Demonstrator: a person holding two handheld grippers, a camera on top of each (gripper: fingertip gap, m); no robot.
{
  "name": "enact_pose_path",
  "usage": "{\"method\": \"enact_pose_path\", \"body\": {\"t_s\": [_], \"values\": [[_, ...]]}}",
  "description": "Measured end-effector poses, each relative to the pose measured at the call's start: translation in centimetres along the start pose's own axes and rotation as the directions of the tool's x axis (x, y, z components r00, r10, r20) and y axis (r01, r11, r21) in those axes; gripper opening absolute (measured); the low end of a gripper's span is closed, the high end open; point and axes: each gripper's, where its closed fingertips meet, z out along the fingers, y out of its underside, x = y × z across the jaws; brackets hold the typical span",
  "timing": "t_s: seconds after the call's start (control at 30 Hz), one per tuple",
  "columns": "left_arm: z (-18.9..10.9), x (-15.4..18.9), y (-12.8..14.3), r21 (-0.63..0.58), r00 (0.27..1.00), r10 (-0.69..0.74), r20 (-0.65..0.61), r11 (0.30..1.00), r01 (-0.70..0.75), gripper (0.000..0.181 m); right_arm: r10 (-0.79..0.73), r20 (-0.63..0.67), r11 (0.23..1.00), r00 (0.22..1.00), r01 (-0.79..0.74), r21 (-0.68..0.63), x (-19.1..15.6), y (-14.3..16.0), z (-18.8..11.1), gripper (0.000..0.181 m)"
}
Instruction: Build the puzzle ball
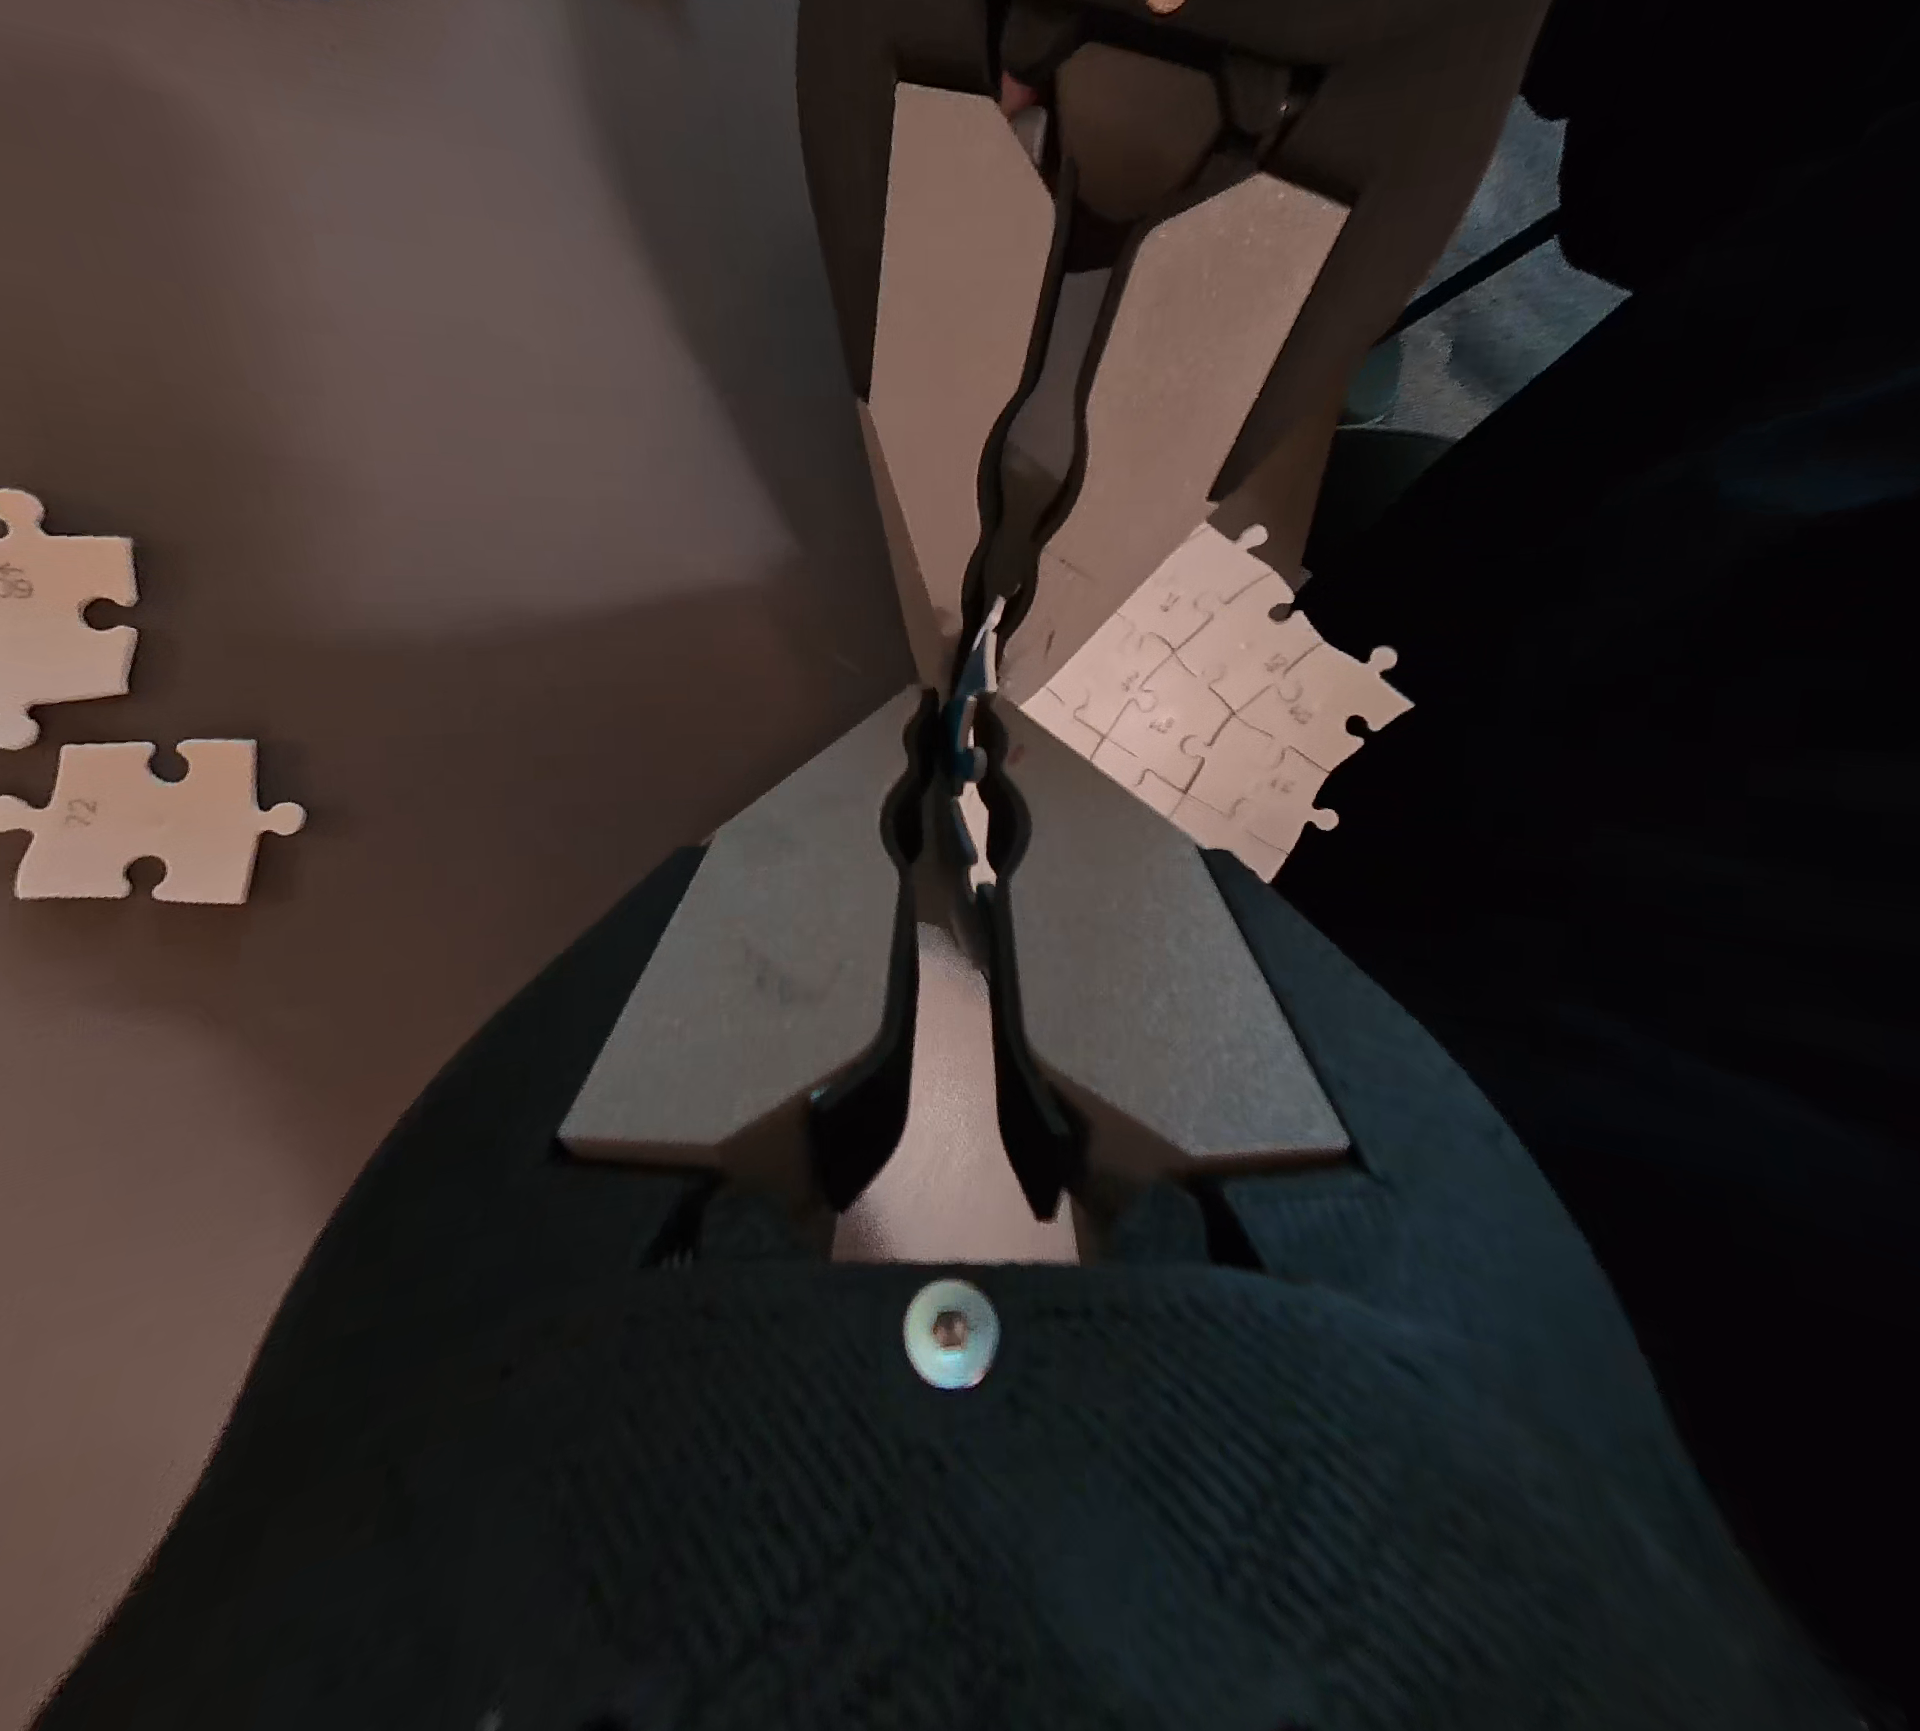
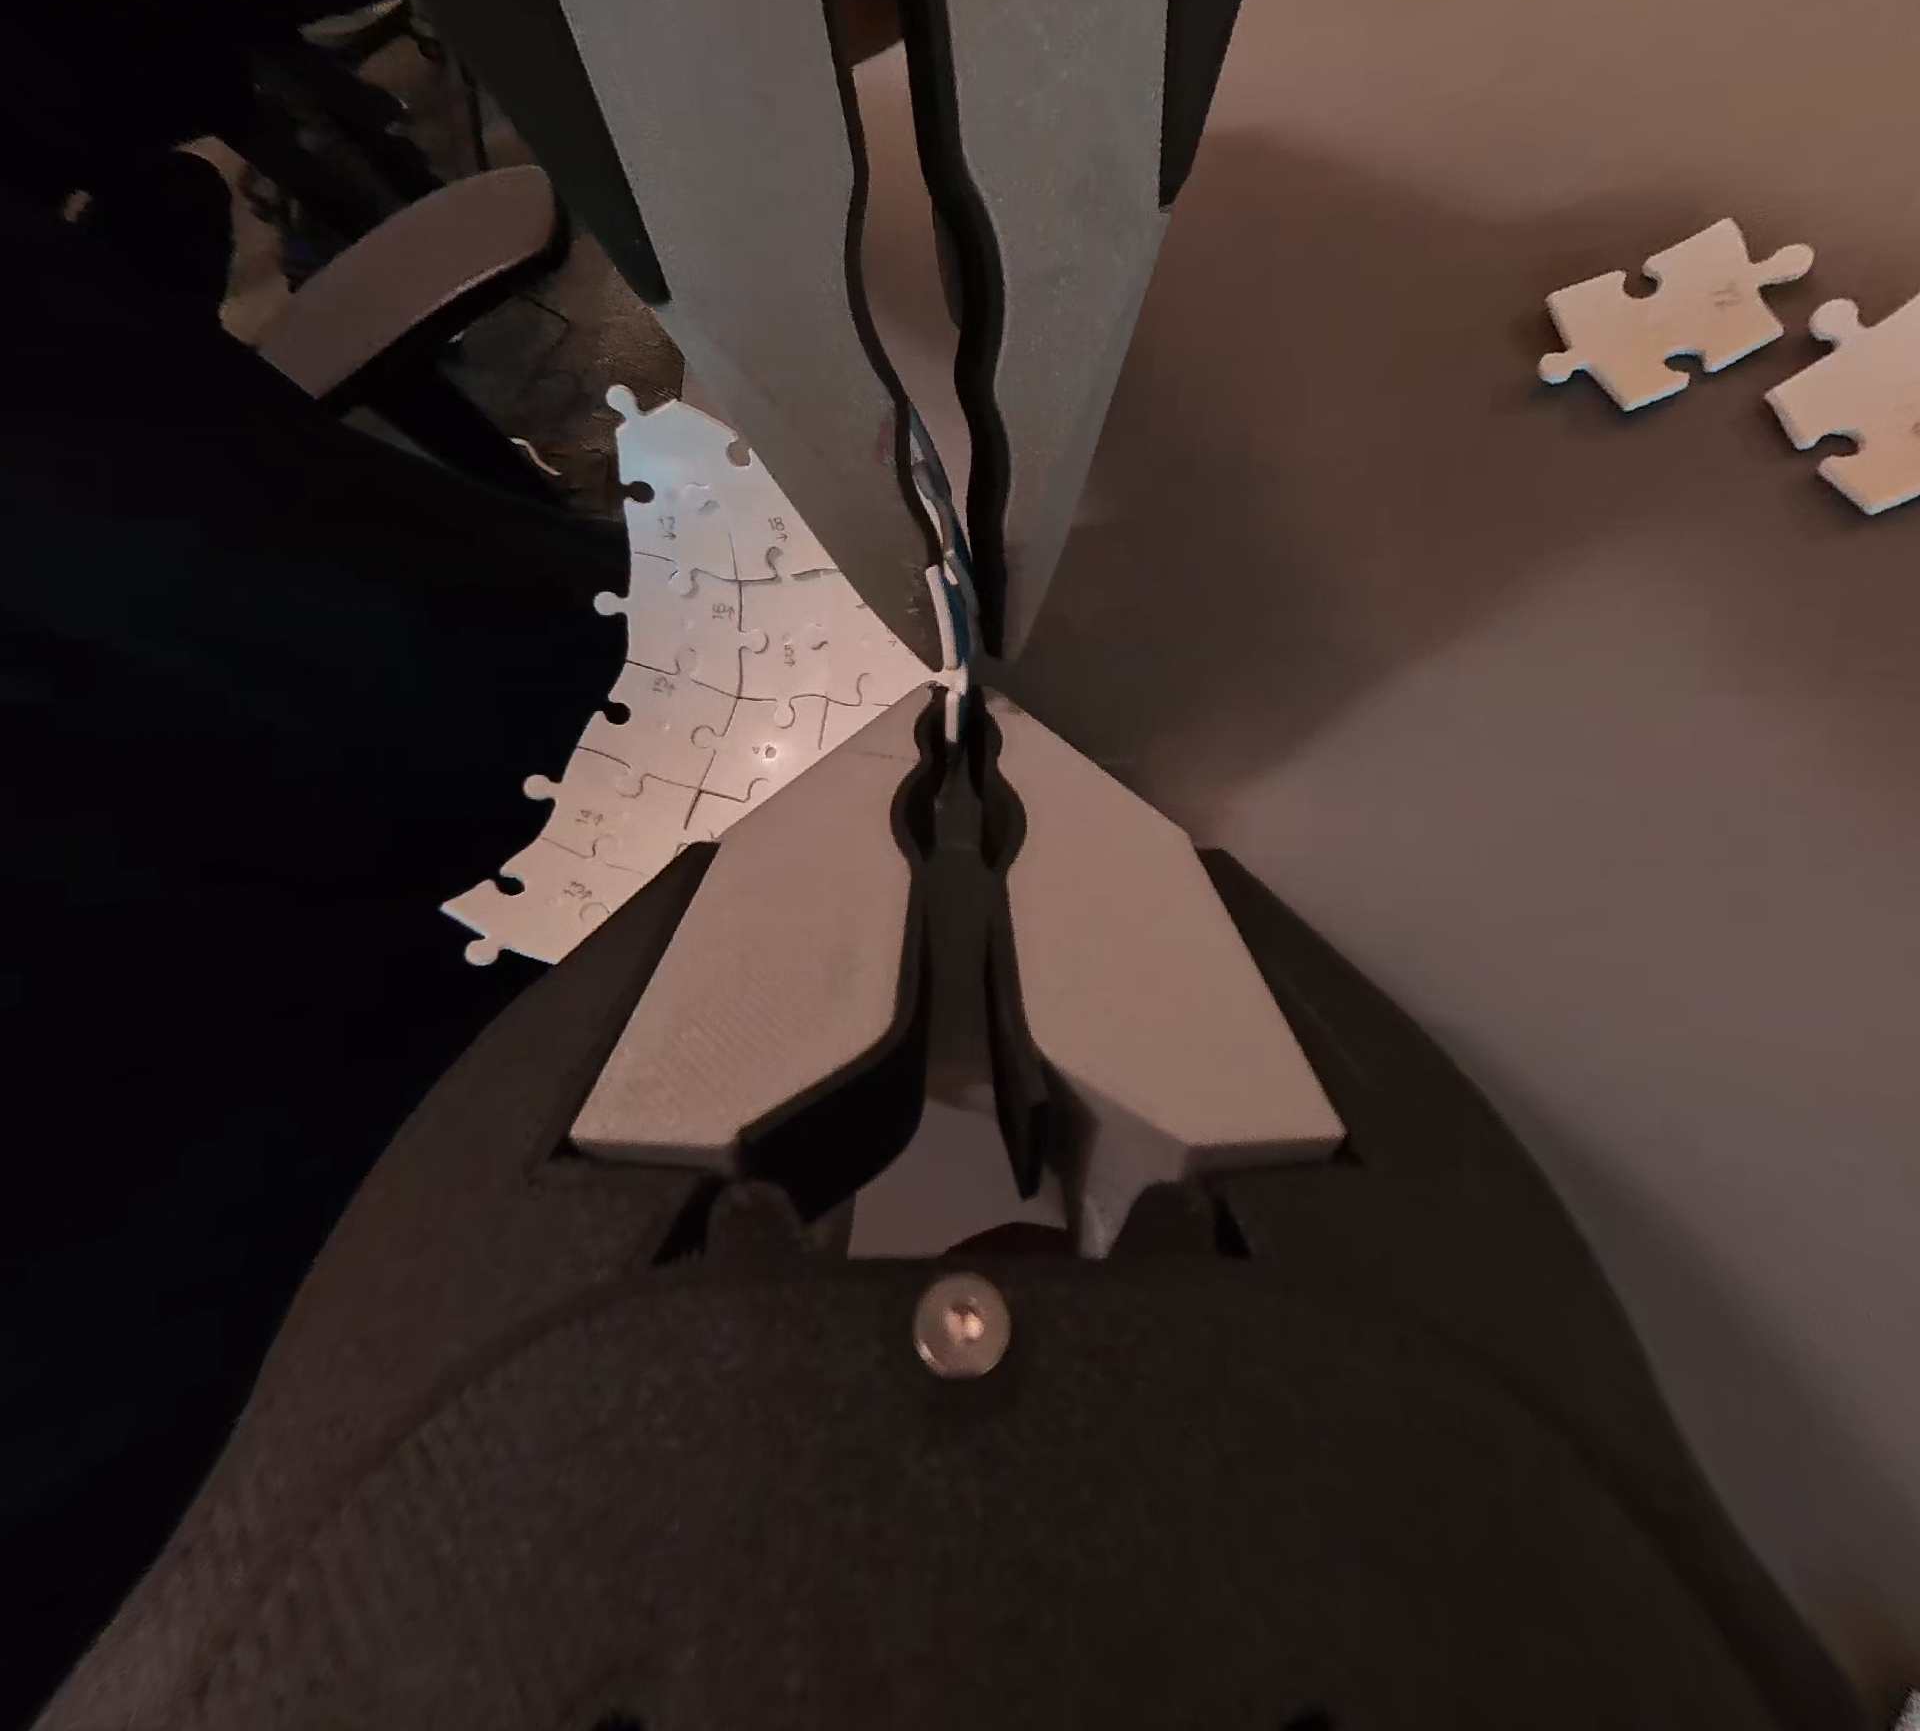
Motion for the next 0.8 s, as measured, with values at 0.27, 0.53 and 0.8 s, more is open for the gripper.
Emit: {"method": "enact_pose_path", "body": {"t_s": [0.27, 0.53, 0.8], "values": [[-0.2, -0.2, -0.1, -0.03, 0.995, 0.073, 0.066, 0.997, -0.071, 0.001, 0.03, 0.023, 0.999, 0.999, -0.03, 0.033, 0.2, -0.2, -0.1, 0.0], [-0.4, -0.6, -0.1, -0.022, 0.993, 0.075, 0.09, 0.997, -0.074, 0.001, -0.008, 0.011, 0.999, 1.0, 0.008, 0.05, 0.4, -0.4, -1.7, 0.006], [-0.3, -0.3, -0.2, -0.024, 0.993, 0.083, 0.087, 0.996, -0.082, 0.001, -0.008, 0.018, 0.999, 1.0, 0.007, 0.041, 0.5, -0.2, -1.0, 0.004]]}}
